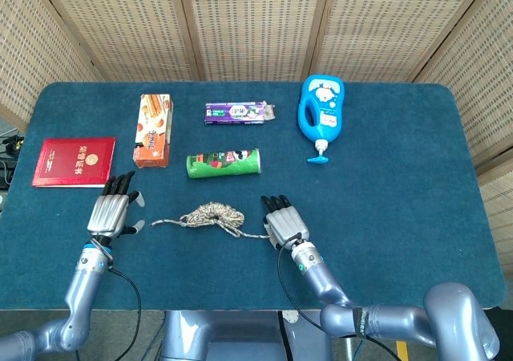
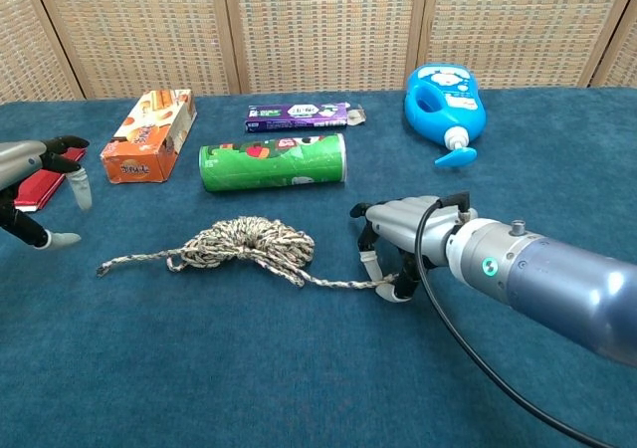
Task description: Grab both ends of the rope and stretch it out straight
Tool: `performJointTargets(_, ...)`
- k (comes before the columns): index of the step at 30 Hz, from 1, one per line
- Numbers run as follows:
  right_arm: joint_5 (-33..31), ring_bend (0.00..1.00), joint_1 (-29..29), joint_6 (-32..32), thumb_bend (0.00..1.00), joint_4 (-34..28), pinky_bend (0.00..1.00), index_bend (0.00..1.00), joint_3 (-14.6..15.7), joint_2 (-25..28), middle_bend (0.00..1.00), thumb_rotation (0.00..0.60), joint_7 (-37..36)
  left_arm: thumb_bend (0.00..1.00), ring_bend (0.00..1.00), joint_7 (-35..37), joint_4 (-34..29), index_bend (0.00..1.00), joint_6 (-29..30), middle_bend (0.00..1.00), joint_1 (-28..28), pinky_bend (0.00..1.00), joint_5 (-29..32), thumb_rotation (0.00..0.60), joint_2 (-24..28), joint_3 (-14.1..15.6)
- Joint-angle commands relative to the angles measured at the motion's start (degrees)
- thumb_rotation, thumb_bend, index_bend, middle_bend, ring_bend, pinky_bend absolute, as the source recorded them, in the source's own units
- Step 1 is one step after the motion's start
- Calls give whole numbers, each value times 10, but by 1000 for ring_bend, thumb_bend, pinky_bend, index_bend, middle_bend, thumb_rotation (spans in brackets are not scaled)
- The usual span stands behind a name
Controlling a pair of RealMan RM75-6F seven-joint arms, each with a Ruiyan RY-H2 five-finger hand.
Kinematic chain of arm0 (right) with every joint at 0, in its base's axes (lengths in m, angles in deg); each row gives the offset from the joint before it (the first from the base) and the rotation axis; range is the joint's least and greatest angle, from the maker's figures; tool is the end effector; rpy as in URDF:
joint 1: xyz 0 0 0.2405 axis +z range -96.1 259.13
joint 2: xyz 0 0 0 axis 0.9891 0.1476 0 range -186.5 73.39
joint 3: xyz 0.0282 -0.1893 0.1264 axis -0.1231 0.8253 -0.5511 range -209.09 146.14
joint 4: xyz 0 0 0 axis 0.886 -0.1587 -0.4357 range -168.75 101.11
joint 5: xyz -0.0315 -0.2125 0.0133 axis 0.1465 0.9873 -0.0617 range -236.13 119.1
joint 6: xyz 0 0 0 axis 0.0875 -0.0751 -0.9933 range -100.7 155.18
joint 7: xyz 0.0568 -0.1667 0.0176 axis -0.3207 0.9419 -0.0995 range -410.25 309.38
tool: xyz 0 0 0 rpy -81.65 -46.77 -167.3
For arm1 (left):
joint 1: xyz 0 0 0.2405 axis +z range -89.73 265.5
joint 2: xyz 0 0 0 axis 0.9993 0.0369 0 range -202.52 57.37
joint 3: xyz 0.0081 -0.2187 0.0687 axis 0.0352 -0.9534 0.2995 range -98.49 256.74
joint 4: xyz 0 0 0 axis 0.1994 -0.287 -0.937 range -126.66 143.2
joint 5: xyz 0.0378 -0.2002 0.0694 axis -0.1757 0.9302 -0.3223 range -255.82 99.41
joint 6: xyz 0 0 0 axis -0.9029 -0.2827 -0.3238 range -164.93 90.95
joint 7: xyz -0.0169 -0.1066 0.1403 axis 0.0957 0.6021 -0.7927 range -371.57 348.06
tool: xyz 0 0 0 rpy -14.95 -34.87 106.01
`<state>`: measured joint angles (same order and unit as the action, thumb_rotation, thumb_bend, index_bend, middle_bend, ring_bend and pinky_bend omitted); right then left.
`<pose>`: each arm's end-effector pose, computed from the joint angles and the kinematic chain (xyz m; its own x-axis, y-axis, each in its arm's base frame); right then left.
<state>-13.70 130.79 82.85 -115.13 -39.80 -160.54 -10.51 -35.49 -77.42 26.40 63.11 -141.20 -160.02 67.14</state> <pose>-0.0867 -0.3225 -0.1209 0.5439 -0.3877 0.7442 -0.8294 -0.3830 0.4066 -0.2205 0.3196 0.0024 0.4029 0.2208 0.8882 0.9142 -0.0496 -0.4023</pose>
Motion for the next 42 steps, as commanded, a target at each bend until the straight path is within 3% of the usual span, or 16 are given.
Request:
performJointTargets(1, 1, 0, 1, 1, 450, -1, 0, 668, 0, 0, 0, 600, 1, 271, 0, 2, 9, 478, -8, 0, -6, 0, 10, 600, -9, 3)
performJointTargets(26, -7, 0, 5, 9, 450, -10, 0, 670, -3, 1, 0, 600, 12, 313, 0, -41, 40, 523, -44, 0, -56, 0, 91, 600, -54, 12)
performJointTargets(42, -5, 0, 3, 10, 450, -12, 0, 671, -1, 3, 0, 600, 8, 329, 0, -57, 49, 546, -38, 0, -71, 0, 107, 600, -66, 21)
